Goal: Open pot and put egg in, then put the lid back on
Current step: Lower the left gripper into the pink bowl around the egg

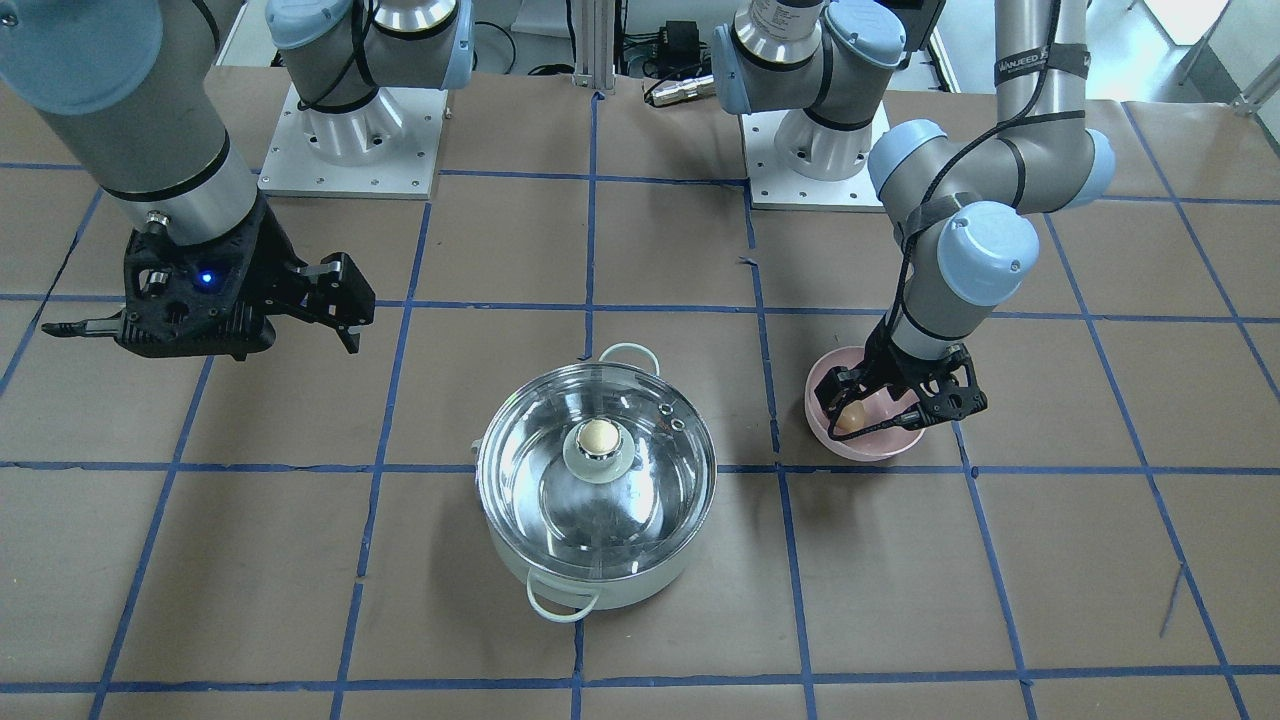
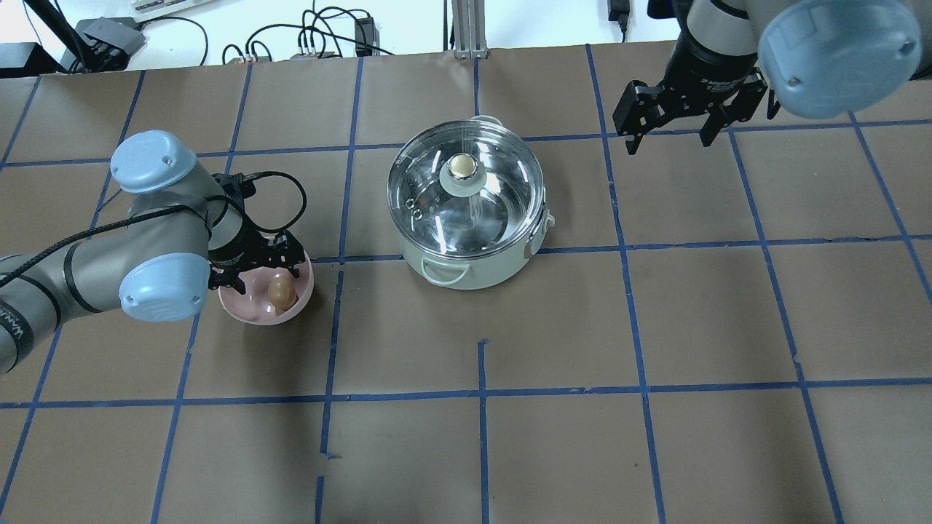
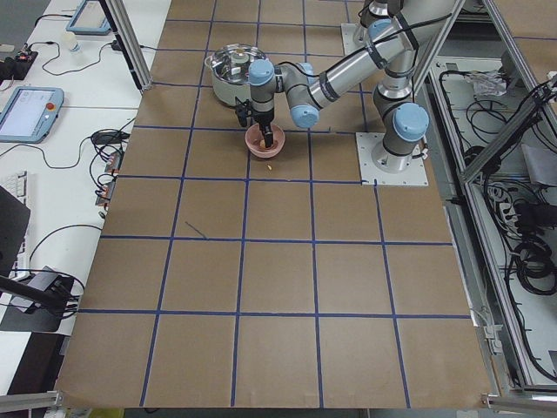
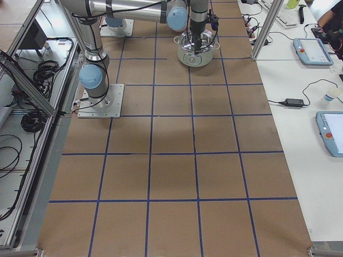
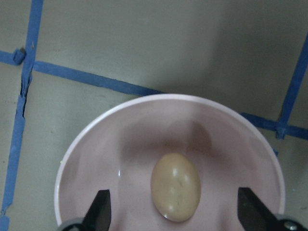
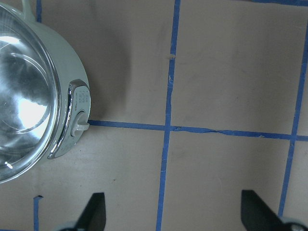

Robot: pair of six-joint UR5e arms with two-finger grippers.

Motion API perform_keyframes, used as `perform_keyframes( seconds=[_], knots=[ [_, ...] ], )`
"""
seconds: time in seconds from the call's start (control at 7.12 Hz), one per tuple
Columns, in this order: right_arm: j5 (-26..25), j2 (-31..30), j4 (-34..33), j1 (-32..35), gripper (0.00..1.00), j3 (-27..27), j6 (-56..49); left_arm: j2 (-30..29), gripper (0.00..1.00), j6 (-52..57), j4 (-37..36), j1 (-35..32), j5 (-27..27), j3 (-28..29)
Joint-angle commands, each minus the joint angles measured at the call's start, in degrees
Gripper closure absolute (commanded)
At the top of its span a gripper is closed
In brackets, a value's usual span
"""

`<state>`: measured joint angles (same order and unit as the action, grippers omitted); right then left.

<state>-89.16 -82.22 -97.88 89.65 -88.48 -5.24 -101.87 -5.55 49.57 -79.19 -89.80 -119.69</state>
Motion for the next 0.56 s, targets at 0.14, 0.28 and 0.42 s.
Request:
perform_keyframes(
  seconds=[0.14, 0.28, 0.42],
  knots=[
    [-0.05, 0.05, -0.12, 0.00, 0.00, -0.03, -0.03, -1.48, 0.07, -0.51, -2.64, 0.18, -0.02, -0.54],
    [0.03, 0.05, -0.12, 0.00, 0.00, -0.03, -0.03, -1.57, 0.07, -0.60, -2.64, 0.18, 0.07, -0.46],
    [-0.31, 0.05, -0.21, 0.00, 0.00, -0.03, -0.12, -1.66, 0.07, -0.68, -2.64, 0.18, 0.07, -0.46]
  ],
)
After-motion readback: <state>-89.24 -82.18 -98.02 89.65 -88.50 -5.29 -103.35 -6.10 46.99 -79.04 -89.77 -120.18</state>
